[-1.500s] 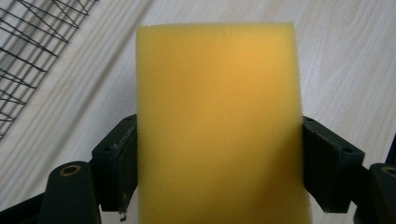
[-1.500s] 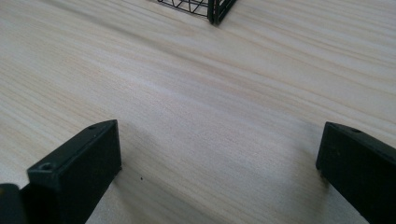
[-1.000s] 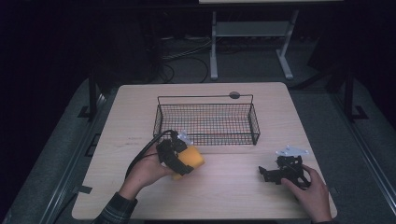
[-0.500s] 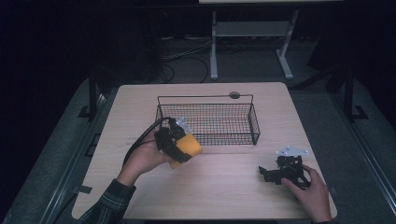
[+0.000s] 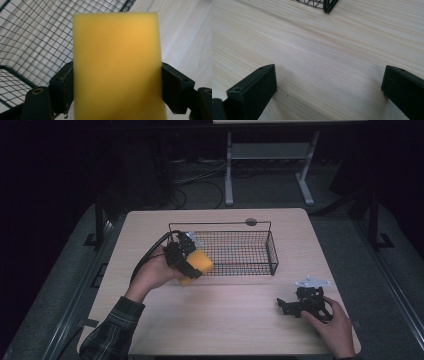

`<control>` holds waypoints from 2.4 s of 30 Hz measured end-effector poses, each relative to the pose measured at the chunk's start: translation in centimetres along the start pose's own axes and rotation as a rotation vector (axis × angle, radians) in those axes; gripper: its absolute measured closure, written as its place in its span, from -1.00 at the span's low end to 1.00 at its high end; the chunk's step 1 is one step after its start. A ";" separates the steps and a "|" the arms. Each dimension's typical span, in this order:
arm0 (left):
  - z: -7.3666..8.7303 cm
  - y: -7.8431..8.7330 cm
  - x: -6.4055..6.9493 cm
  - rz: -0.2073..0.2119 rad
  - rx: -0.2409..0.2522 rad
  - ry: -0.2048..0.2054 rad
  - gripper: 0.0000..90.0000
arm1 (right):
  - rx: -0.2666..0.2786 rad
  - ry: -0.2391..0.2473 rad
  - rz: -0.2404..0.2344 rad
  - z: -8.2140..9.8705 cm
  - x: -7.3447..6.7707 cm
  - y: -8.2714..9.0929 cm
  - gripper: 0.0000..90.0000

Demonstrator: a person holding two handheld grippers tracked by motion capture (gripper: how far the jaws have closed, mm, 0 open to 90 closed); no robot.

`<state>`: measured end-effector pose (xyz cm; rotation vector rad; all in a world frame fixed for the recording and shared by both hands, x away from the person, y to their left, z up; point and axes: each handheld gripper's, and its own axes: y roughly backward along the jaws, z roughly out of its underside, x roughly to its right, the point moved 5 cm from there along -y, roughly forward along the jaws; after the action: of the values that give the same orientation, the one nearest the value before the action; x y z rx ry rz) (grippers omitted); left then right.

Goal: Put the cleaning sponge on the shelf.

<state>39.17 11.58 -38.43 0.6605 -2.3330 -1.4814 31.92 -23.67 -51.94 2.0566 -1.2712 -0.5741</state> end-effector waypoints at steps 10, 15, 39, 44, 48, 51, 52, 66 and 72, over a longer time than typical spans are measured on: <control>-0.6 -0.2 -2.1 -0.019 -0.014 0.043 -0.48 | 0.001 0.002 0.001 0.0 0.0 0.0 -1.00; -0.9 -0.2 -3.0 -0.027 -0.013 0.061 -0.48 | 0.001 0.003 0.001 0.0 0.0 0.0 -1.00; -2.2 -2.0 -9.1 -0.113 -0.009 0.207 -0.48 | 0.000 0.000 0.001 0.0 0.0 0.0 -1.00; -2.4 -2.8 -9.8 -0.104 -0.003 0.210 -0.48 | 0.000 0.000 0.000 0.0 0.0 0.0 -1.00; -2.2 -3.7 -10.0 -0.097 -0.002 0.200 -0.48 | 0.000 0.001 0.000 0.0 0.0 0.0 -1.00; -1.9 -4.4 -10.0 -0.094 -0.012 0.191 -0.48 | 0.000 0.000 0.000 0.0 0.0 0.0 -1.00; -1.8 -4.6 -10.0 -0.090 -0.008 0.194 -0.48 | 0.000 0.001 0.000 0.0 0.0 0.0 -1.00; -0.7 -6.6 -9.9 -0.062 -0.009 0.169 -0.48 | 0.000 0.000 0.000 0.0 0.0 0.0 -1.00; -0.1 -7.5 -9.6 -0.048 -0.025 0.162 -0.48 | 0.000 0.000 0.000 0.0 0.0 0.0 -1.00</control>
<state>49.06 13.87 -45.21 0.8040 -2.1881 -1.4182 31.93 -23.66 -51.95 2.0566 -1.2715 -0.5737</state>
